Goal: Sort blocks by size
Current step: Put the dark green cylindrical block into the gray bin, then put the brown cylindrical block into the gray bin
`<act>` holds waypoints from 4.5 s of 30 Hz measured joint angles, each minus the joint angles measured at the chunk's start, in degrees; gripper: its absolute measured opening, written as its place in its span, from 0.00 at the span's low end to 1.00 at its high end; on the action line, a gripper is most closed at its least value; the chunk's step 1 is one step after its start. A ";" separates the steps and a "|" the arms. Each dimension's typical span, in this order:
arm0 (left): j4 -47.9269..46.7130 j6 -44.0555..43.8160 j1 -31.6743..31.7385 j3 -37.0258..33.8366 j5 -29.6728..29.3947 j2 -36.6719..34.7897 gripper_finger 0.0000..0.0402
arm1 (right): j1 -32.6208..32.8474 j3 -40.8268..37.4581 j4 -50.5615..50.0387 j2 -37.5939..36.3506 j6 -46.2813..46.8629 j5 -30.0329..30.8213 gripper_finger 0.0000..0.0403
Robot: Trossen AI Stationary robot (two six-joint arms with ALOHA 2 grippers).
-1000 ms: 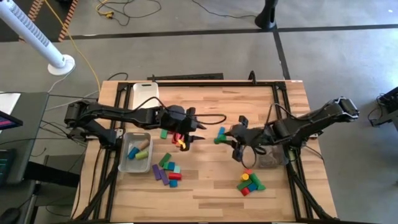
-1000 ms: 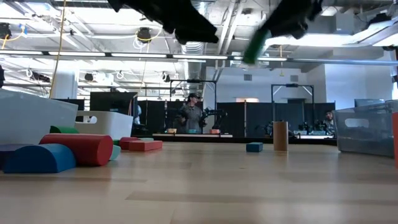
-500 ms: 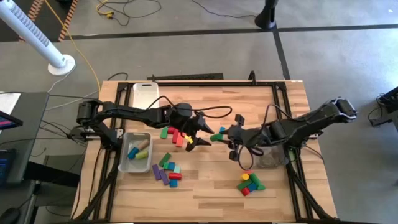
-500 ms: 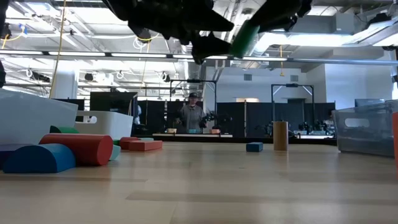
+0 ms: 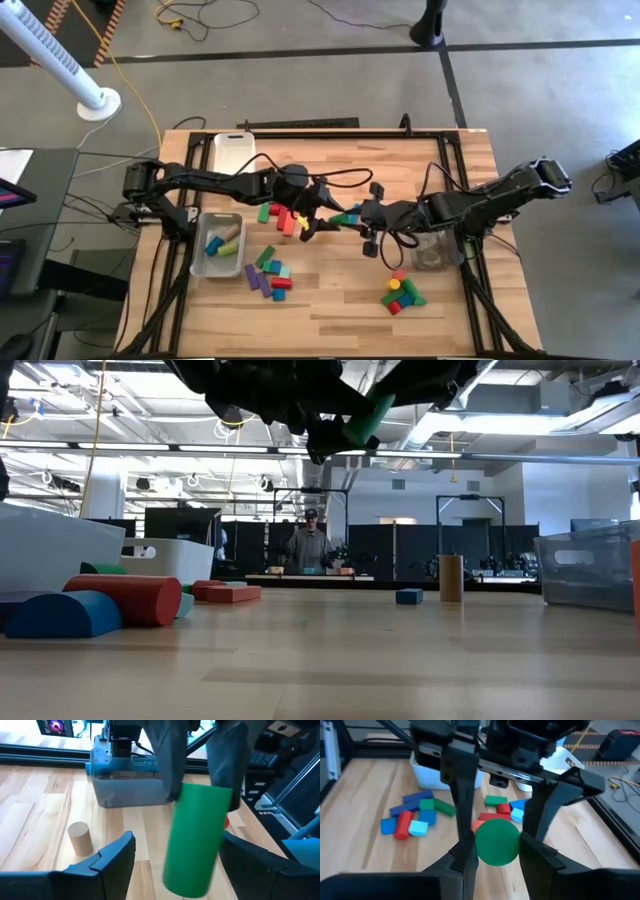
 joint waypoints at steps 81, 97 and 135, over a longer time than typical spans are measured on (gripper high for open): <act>-73.41 -26.72 -16.07 -19.45 -18.70 -31.58 0.39 | -19.84 -11.02 -20.45 -0.07 10.67 -5.50 0.64; -67.30 -25.69 -16.07 -22.62 -18.57 -31.58 0.50 | -20.52 -11.01 -20.55 0.23 11.10 -7.30 0.64; -70.55 -19.48 -15.92 -12.49 -19.41 -31.58 0.50 | -19.79 -10.64 -17.58 9.20 10.99 -11.76 0.38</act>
